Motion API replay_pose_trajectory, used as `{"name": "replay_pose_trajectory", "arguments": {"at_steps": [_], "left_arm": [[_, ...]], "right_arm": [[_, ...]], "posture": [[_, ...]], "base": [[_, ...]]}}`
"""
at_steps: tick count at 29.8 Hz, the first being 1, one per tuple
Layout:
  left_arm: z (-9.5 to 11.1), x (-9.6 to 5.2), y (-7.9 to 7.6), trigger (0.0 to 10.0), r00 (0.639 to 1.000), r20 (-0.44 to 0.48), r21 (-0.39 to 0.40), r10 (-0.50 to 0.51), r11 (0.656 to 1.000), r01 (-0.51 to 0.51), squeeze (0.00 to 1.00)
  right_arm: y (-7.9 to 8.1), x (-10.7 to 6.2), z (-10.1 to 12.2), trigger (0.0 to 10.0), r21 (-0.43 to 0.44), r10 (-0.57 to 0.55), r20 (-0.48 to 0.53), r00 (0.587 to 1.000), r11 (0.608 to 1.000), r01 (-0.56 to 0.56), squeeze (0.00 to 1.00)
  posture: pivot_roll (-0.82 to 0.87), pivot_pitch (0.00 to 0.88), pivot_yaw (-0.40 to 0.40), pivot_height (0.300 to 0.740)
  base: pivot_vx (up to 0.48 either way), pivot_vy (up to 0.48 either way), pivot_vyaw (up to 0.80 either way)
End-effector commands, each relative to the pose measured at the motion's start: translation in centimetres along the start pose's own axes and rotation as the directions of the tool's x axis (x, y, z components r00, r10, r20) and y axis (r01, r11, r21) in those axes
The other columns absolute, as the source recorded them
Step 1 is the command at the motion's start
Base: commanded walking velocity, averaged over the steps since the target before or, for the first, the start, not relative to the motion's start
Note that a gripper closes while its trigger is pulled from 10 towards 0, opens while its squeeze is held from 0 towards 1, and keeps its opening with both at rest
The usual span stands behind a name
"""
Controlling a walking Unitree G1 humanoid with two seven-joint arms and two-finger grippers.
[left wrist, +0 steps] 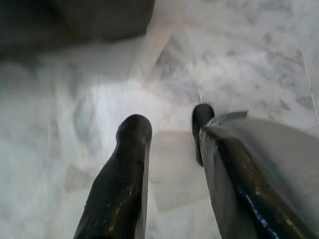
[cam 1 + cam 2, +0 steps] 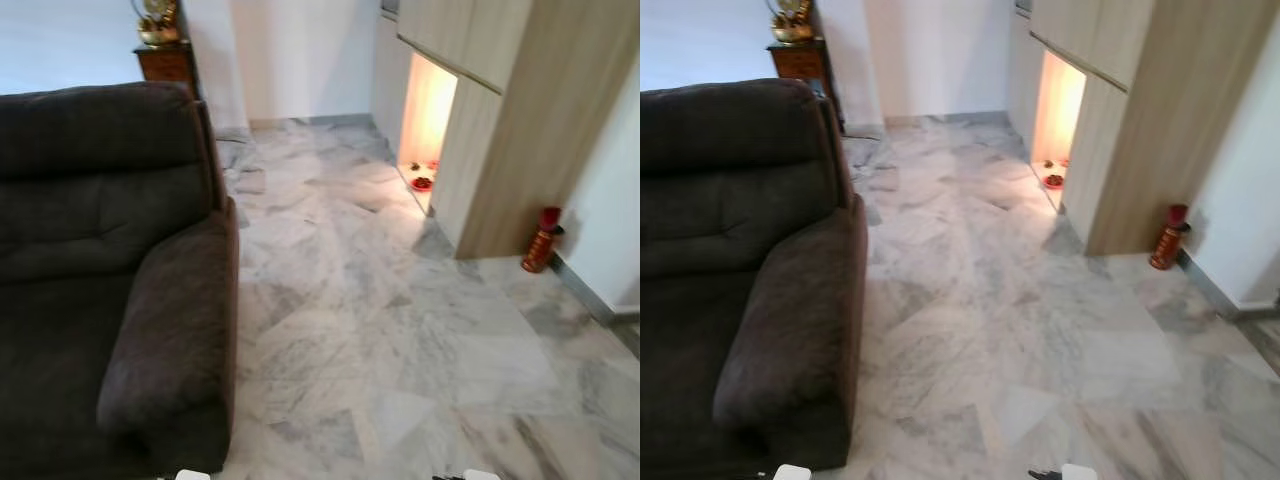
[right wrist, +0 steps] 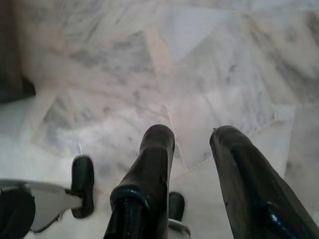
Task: Move the pillow to the sofa from floor
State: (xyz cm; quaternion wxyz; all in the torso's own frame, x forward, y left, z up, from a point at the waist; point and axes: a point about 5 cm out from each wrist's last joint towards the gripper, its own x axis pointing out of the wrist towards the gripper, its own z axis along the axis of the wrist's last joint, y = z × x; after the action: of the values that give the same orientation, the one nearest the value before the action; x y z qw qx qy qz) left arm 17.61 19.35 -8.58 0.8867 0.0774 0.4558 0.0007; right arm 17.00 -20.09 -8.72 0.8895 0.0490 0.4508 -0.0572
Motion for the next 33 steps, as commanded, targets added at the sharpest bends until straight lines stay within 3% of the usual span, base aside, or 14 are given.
{"name": "replay_pose_trajectory", "arguments": {"at_steps": [1, 15, 23, 33], "left_arm": [[-0.9, -0.3, 1.7, 10.0, 0.999, -0.027, -0.244, 0.031, 0.969, -0.037, 0.00], [-1.0, -0.3, 1.6, 10.0, 0.999, -0.033, -0.255, 0.040, 0.966, -0.047, 0.00], [-1.2, -0.3, 1.8, 10.0, 0.998, -0.038, -0.254, 0.053, 0.965, -0.061, 0.00], [-1.2, -0.3, 2.0, 10.0, 0.998, -0.042, -0.243, 0.054, 0.968, -0.062, 0.00]], "right_arm": [[2.6, 0.5, 1.3, 10.0, -0.132, 0.138, -0.037, 0.990, 0.981, -0.142, 0.00], [2.6, 0.5, 1.3, 10.0, -0.092, 0.146, -0.030, 0.989, 0.985, -0.148, 0.00], [1.6, 0.4, 1.3, 10.0, 0.002, 0.134, -0.006, 0.991, 0.991, -0.134, 0.00], [1.8, 0.5, 1.6, 10.0, -0.004, 0.134, 0.006, 0.991, 0.991, -0.134, 0.00]], "posture": [[0.09, 0.067, 0.009, 0.740], [0.09, 0.075, 0.006, 0.740], [0.09, 0.095, 0.008, 0.740], [0.09, 0.098, 0.011, 0.740]], "base": [[0.000, 0.000, 0.80], [0.000, 0.000, 0.80], [0.000, 0.000, 0.00], [0.000, 0.000, 0.00]]}}
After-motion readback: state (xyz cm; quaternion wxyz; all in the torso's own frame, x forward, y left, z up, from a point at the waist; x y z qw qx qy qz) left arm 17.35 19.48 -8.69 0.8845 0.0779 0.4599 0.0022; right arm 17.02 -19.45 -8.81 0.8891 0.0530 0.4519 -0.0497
